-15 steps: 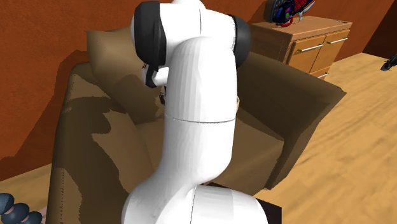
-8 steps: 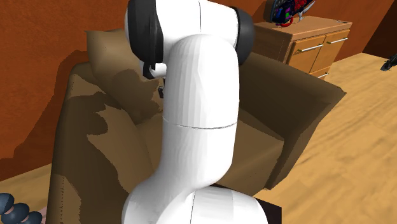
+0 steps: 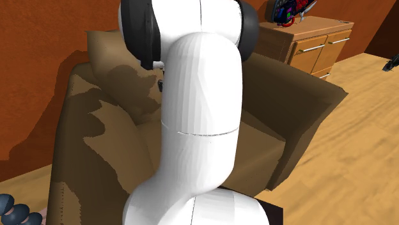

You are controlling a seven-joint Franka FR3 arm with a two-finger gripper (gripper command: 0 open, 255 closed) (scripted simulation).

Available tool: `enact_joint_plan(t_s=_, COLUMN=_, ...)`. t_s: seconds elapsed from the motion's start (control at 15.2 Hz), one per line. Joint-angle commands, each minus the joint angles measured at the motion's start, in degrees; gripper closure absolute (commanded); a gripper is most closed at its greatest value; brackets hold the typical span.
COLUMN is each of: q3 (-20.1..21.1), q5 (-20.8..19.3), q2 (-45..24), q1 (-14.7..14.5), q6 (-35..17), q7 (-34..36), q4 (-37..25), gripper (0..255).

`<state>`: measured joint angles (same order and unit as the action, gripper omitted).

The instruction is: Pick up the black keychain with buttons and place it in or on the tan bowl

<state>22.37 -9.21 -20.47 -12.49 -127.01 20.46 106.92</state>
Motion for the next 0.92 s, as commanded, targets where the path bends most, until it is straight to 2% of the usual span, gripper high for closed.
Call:
enact_joint_plan(t_s=0.0, q3=0.24, q5=0.53, q2=0.99, q1=0.17, q6=1.50, q7=-0.32, q4=-0.57, gripper=255)
enact_joint_plan(t_s=0.13, q3=0.38, q5=0.87, q2=1.62, q1=0.27, q6=2.60, q7=-0.53, q4=-1.09, gripper=255)
enact_joint_plan(t_s=0.86, q3=-3.65, q5=1.47, q2=-2.62, q1=8.48, q6=6.10, q7=-13.81, q4=-9.05, gripper=255)
